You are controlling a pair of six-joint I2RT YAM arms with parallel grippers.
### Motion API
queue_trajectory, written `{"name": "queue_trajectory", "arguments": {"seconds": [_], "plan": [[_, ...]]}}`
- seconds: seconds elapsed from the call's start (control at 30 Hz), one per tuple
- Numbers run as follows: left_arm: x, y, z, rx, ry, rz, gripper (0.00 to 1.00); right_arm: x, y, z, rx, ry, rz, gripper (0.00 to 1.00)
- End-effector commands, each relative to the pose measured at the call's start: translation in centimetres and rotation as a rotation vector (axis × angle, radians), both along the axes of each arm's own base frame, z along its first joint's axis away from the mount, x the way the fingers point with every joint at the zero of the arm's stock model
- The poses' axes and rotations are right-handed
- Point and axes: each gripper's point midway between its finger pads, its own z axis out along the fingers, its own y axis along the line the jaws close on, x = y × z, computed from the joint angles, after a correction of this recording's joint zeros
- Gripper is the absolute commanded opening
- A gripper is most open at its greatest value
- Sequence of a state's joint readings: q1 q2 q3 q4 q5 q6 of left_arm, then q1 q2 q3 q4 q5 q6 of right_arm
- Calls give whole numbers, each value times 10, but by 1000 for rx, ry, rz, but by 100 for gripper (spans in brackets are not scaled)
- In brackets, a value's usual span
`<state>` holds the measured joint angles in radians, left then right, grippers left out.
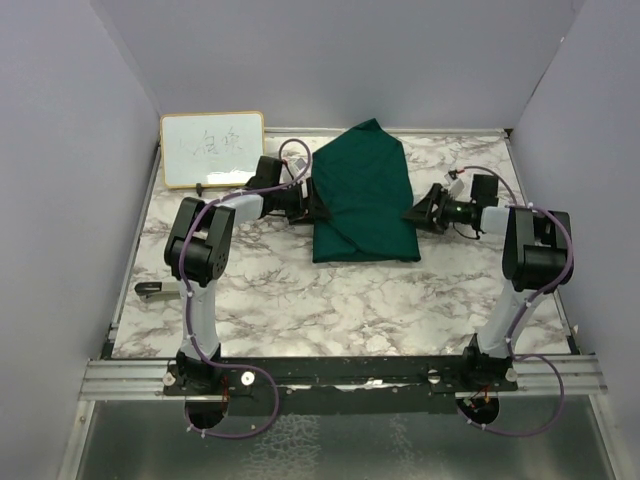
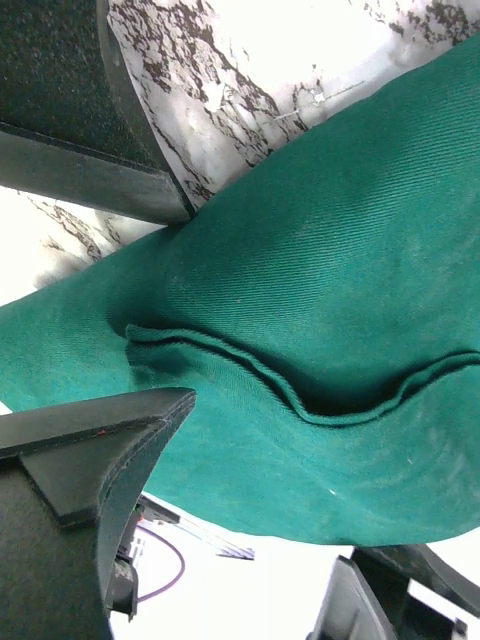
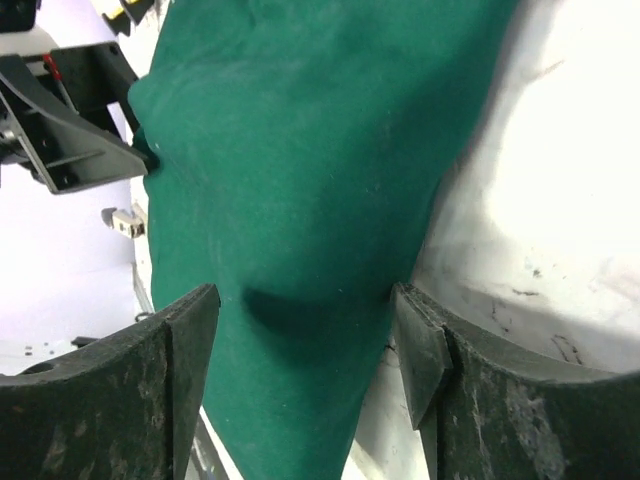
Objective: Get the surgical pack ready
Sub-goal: Pack the surgical kit at the center of the board.
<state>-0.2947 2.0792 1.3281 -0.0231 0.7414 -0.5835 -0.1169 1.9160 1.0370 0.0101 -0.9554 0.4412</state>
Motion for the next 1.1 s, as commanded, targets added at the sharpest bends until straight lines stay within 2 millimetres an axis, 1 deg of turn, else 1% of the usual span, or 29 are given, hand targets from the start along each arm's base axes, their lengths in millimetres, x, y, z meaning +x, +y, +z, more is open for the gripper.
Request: {"name": "queue_trajectory", "arguments": {"seconds": [0.0,0.1,0.2,0.33,0.47,0.63,0.73,0.87,1.0,1.07], "plan": [[5,-4,2,-45,-15,-2,66,-4,9,4,89,-41,57,69],[3,-3,-3,-42,-6,3,64,-7,12,6,126,-40,69,66],[0,-4,-6,-58,6,10,58,-10,14,4,139,-26,67,59],[-2,-6,-5,-83,8,18,53,-14,18,1,152,-15,73,52],[-7,-9,-5,-118,28,22,47,-17,27,-2,156,-2,92,46],[-15,-12,-5,-141,36,26,44,-21,29,-9,140,21,93,41],[-20,-14,-6,-149,46,26,41,-23,31,-10,142,35,95,38],[-29,-18,0,-165,51,25,40,-31,38,-9,146,46,110,36],[-41,-24,8,-175,46,7,39,-42,44,-7,160,63,121,35],[-47,-22,9,-174,49,9,39,-52,46,-6,171,70,132,35]]}}
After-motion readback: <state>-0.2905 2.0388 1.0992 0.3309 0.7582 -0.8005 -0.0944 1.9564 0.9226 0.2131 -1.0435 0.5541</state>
